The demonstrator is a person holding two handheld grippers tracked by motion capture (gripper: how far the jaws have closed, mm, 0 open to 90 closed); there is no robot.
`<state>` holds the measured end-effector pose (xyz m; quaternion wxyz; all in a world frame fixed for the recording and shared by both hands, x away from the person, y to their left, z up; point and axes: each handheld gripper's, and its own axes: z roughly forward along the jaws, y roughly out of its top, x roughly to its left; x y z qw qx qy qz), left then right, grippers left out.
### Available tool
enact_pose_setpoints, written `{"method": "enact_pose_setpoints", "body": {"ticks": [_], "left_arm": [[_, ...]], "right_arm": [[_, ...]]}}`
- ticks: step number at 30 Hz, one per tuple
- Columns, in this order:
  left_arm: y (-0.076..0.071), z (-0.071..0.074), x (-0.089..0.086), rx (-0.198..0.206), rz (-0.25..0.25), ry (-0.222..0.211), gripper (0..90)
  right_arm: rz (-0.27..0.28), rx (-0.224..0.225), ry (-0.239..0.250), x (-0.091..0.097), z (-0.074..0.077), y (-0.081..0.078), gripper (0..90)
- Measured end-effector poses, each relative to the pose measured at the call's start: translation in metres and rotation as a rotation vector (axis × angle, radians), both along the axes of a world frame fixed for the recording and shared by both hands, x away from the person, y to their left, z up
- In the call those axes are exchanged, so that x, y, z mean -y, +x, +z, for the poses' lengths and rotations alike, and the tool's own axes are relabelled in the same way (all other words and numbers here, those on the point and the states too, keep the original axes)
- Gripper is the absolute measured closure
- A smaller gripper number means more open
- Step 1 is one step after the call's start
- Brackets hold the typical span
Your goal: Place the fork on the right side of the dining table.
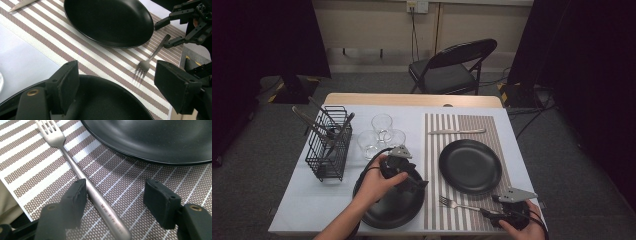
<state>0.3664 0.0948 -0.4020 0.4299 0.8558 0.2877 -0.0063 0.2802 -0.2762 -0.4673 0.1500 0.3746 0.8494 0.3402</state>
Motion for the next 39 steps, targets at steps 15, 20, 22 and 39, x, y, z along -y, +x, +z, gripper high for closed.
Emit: {"method": "enact_pose_setpoints", "body": {"ticks": [15, 20, 22, 39], "left_arm": [[0.0, -0.001, 0.001, 0.001, 0.0, 0.007, 20.0], [0.0, 0.0, 0.001, 0.0, -0.006, 0.009, 20.0], [-0.001, -0.001, 0.001, 0.001, -0.006, 0.008, 20.0], [-0.001, -0.001, 0.002, 0.002, -0.012, 0.006, 20.0]], "right_arm": [[-0.046, 0.007, 0.002, 0.006, 0.0, 0.003, 33.9], [-0.054, 0.013, 0.002, 0.006, 0.0, 0.005, 33.9], [-0.061, 0.013, 0.002, 0.006, -0.001, 0.006, 33.9], [-0.101, 0.026, 0.014, 0.007, -0.003, 0.01, 33.8]]}}
